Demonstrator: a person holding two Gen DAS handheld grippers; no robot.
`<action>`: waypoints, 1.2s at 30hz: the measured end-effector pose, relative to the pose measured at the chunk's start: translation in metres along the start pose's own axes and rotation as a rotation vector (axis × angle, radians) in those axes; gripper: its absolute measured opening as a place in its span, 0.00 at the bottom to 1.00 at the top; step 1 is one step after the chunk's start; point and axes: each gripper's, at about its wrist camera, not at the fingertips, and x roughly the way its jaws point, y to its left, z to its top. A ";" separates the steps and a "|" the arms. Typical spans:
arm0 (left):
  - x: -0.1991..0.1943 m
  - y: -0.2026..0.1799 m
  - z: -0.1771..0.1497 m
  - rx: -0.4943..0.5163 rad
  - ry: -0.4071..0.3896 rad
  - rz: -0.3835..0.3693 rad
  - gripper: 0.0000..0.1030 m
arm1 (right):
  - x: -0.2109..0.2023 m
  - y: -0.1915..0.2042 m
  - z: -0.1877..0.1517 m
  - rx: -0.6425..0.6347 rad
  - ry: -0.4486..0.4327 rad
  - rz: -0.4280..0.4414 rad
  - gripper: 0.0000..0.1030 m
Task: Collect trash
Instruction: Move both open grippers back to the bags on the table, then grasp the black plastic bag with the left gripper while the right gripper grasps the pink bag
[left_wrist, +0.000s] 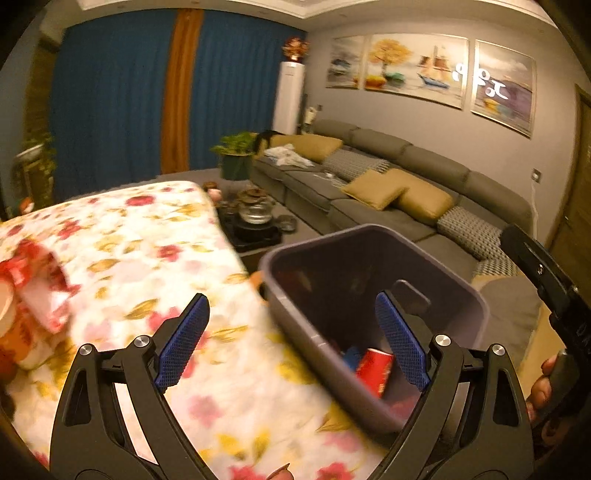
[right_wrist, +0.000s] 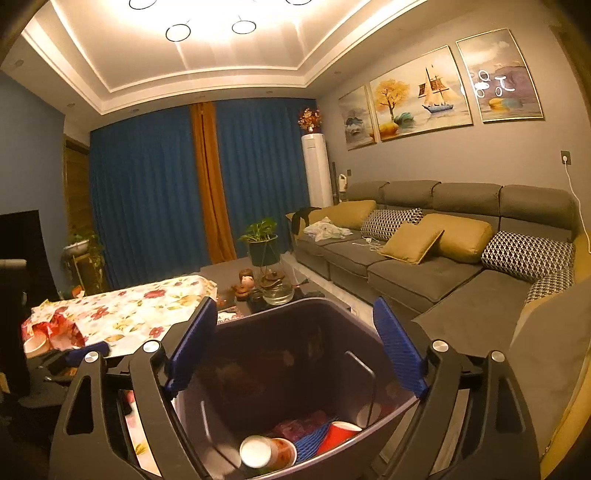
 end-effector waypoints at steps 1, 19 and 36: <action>-0.007 0.007 -0.002 -0.009 -0.010 0.015 0.87 | 0.000 0.002 0.000 0.000 0.001 0.006 0.82; -0.143 0.160 -0.050 -0.188 -0.093 0.465 0.87 | -0.021 0.127 -0.015 -0.076 0.046 0.301 0.82; -0.190 0.278 -0.081 -0.319 -0.034 0.593 0.87 | -0.019 0.263 -0.039 -0.160 0.117 0.493 0.82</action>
